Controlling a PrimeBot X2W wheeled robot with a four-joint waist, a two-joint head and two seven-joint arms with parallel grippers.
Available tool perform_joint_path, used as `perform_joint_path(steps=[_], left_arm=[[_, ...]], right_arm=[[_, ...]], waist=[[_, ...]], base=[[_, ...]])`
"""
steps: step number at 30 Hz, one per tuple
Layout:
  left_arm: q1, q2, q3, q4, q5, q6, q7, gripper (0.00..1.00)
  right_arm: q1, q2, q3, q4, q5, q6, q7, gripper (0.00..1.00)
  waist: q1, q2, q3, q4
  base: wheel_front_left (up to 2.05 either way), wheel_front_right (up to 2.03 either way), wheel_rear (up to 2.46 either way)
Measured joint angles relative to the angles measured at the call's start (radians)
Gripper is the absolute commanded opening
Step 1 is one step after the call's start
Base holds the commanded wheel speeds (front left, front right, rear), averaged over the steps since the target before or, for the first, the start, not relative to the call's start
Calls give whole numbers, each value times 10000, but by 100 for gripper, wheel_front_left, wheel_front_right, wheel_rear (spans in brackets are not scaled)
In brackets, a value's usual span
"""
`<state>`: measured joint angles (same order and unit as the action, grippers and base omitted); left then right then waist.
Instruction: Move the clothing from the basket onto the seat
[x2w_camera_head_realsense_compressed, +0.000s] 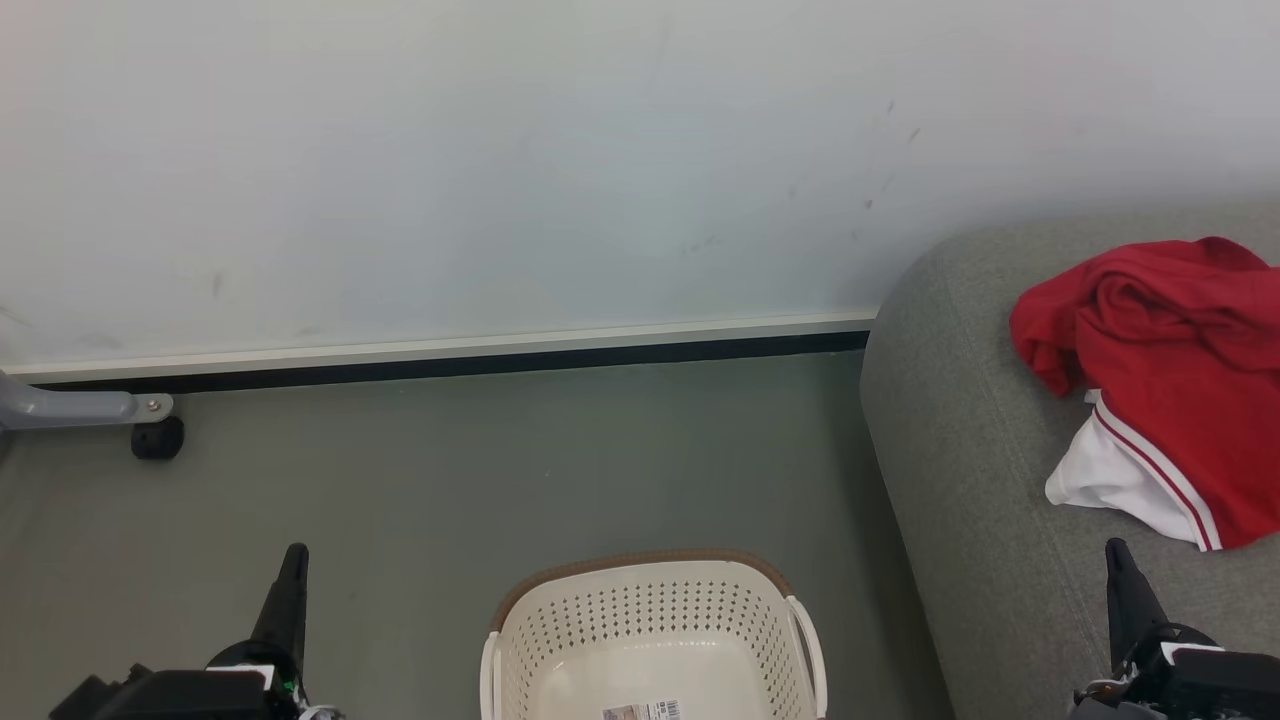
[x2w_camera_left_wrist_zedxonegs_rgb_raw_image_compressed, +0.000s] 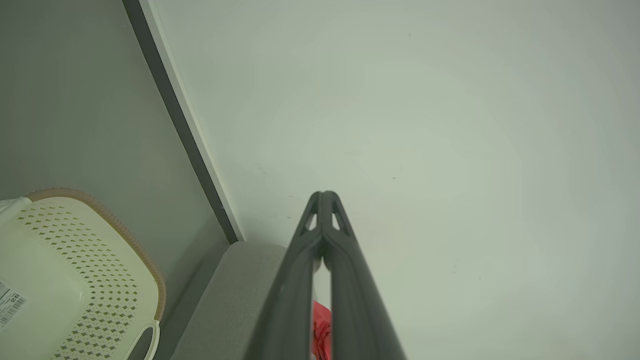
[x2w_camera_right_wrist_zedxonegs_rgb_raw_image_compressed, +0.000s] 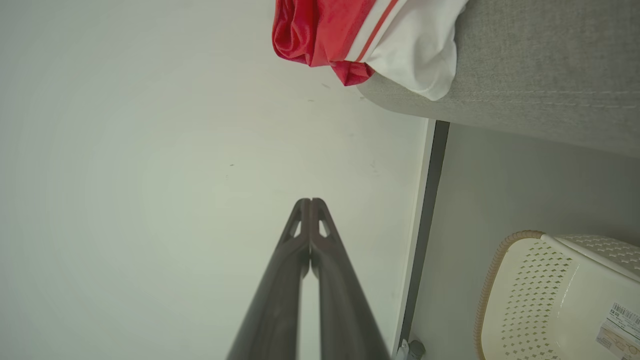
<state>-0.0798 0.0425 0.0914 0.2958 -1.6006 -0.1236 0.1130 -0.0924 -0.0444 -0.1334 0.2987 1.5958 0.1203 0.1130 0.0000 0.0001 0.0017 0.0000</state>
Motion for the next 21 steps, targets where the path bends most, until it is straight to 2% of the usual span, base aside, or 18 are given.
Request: perform_joint_path(steps=[21], left_arm=[[0,0,-2,0,0,0,0,0]], right_arm=[[0,2,0,2,0,0,0,0]], waist=[[0,0,0,0]], base=[[0,0,0]])
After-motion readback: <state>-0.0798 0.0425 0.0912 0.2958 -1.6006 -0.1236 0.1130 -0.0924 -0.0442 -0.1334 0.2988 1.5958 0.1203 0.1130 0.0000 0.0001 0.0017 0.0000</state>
